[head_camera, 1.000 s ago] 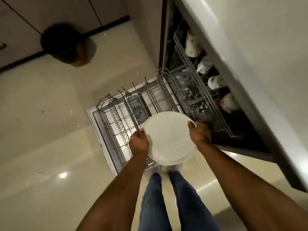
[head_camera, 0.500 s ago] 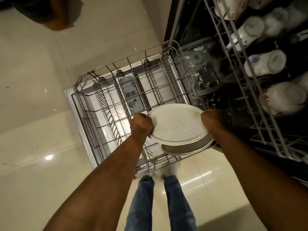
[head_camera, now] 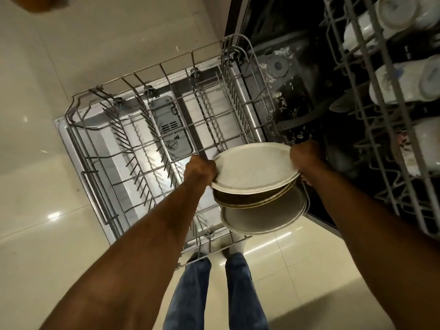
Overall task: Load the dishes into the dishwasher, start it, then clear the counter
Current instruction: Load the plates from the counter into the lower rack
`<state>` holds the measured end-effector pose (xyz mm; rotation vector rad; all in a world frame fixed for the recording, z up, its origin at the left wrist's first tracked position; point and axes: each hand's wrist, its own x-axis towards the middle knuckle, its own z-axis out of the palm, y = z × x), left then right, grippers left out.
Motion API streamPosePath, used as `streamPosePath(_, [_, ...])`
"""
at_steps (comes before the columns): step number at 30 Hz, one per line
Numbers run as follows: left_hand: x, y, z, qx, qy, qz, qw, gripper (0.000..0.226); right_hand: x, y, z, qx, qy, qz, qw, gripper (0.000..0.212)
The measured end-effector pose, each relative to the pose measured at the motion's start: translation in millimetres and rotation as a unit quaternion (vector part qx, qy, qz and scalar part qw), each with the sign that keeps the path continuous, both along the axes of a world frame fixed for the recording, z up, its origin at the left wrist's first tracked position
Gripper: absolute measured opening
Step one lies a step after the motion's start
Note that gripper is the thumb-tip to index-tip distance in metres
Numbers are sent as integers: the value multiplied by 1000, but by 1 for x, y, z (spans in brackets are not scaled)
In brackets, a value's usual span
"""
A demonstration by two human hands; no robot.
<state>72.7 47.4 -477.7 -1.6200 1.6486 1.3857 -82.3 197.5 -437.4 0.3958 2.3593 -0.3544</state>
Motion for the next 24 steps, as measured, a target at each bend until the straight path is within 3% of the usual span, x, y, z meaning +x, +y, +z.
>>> streamPosePath(6, [-13, -2, -13, -3, -6, -4, 1000, 30, -10, -5, -13, 13, 10, -9, 1000, 48])
streamPosePath(10, [-19, -7, -21, 4, -8, -2, 1000, 46, -13, -6, -25, 11, 20, 9, 1000, 46])
streamPosePath(24, [-23, -16, -47, 3, -3, 41, 999, 32, -18, -14, -49, 27, 68, 23, 997, 40])
